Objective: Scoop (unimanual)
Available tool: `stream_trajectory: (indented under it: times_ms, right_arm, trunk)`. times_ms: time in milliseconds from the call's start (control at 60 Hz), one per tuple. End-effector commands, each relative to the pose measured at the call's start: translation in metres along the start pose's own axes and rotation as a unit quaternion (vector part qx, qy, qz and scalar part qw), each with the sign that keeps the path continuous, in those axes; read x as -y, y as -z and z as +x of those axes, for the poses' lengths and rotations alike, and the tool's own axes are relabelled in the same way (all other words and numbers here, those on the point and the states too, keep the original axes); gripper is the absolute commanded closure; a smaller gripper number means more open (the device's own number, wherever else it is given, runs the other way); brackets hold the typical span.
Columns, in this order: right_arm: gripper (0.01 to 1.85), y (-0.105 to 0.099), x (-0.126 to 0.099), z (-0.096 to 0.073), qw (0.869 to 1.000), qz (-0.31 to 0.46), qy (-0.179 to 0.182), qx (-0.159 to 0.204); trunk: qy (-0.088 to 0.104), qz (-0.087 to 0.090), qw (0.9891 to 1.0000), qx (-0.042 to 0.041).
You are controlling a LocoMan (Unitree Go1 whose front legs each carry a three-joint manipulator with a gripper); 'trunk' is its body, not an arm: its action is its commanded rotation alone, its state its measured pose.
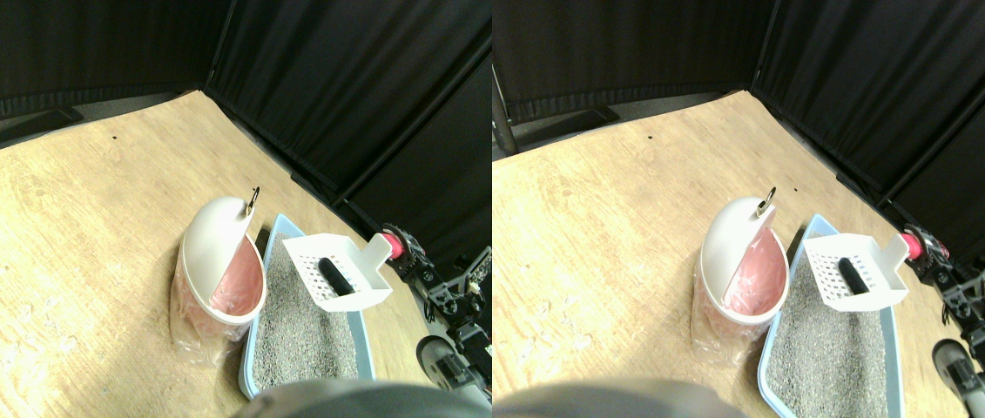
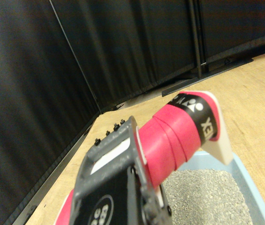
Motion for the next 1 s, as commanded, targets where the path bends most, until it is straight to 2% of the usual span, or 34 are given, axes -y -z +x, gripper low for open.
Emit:
stream_trajectory:
  times_ms: [17,67,133,467,550,717,750,1000]
  right_arm:
    - [1.80,-0.011,-0.014,0.007,0.999,-0.006,-0.032,0.020]
    - [1.80,-0.011,-0.016,0.009,0.999,-0.009,-0.035,0.017]
    - [1.80,-0.011,-0.021,0.014,0.998,-0.020,-0.065,0.020]
    - [1.80,-0.015,-0.041,0.026,0.993,-0.053,-0.100,0.007]
    - [1.80,-0.017,-0.044,0.029,0.993,-0.063,-0.096,-0.003]
    - [1.80,-0.018,-0.049,0.031,0.989,-0.097,-0.108,0.004]
    - [1.80,-0.018,-0.049,0.032,0.987,-0.110,-0.117,0.007]
    - [1.80,-0.018,-0.053,0.033,0.985,-0.124,-0.123,0.008]
  trunk:
    - [-0.039,-0.024,0.9990,0.0033]
    - [-0.040,-0.025,0.9989,0.0031]
    - [-0.040,-0.027,0.9988,0.0035]
    - [-0.046,-0.035,0.9983,0.0030]
    - [-0.046,-0.037,0.9983,0.0029]
    - [-0.046,-0.037,0.9983,0.0029]
    - [-0.050,-0.039,0.9980,0.0027]
    - [-0.050,-0.039,0.9980,0.0029]
